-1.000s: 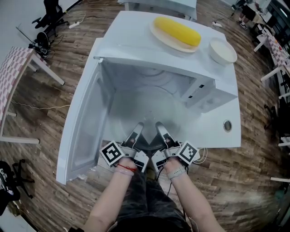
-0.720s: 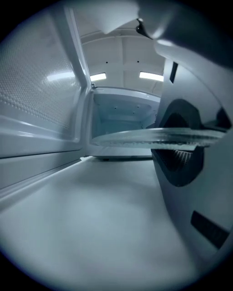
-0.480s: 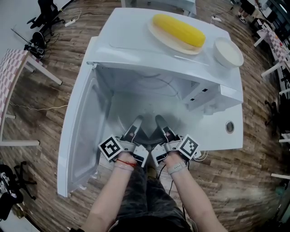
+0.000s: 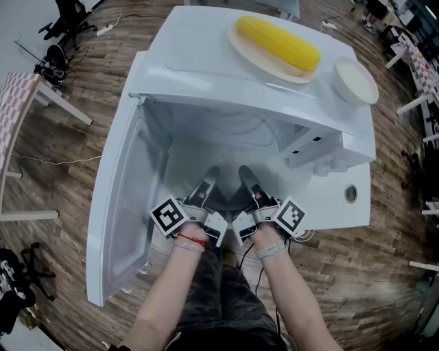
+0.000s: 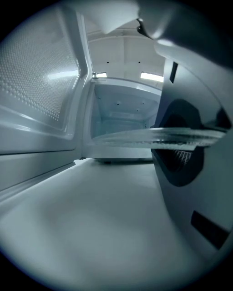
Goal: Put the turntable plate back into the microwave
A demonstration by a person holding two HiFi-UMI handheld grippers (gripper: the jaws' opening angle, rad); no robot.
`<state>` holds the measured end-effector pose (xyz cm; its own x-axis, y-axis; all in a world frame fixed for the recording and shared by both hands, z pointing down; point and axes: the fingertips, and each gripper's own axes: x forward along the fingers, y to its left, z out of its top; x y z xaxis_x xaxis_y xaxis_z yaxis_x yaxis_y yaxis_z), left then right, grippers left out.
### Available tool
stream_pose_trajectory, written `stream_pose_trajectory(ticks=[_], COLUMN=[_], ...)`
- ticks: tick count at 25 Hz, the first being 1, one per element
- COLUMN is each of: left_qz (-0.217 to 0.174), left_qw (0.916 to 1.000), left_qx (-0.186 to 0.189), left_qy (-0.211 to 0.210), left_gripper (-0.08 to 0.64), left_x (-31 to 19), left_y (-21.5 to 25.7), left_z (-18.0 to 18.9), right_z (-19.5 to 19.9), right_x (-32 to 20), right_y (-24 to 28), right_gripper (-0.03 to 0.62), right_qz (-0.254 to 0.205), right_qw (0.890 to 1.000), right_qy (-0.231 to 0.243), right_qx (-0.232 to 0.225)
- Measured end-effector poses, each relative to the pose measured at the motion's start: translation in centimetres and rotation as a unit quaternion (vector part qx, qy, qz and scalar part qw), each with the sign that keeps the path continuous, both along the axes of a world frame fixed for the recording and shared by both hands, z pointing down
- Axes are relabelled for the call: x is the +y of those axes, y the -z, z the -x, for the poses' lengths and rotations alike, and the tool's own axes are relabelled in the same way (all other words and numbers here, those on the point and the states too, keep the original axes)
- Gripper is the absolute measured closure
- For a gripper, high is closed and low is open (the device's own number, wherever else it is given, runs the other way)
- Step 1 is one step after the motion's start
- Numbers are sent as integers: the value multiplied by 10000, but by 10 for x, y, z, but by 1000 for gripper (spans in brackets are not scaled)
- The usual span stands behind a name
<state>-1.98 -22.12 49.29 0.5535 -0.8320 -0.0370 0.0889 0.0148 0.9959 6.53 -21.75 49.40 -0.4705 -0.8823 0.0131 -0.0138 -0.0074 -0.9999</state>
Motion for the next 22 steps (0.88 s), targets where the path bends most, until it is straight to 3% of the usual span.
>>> stream_pose_trajectory(ticks=[9,22], left_qz=[-23,-148], left_qw=[10000,9997], left_qx=[87,162], left_qy=[-19,49], left_gripper=[528,528], left_x=[-13,-17], left_y=[1,4], left_z=[-3,-3], right_z=[0,2], right_x=[18,35], right_y=[2,3], right_gripper=[551,552], right_qz=[24,-156], right_qw=[9999,9994], right_qy=[118,257], right_qx=[-124,158])
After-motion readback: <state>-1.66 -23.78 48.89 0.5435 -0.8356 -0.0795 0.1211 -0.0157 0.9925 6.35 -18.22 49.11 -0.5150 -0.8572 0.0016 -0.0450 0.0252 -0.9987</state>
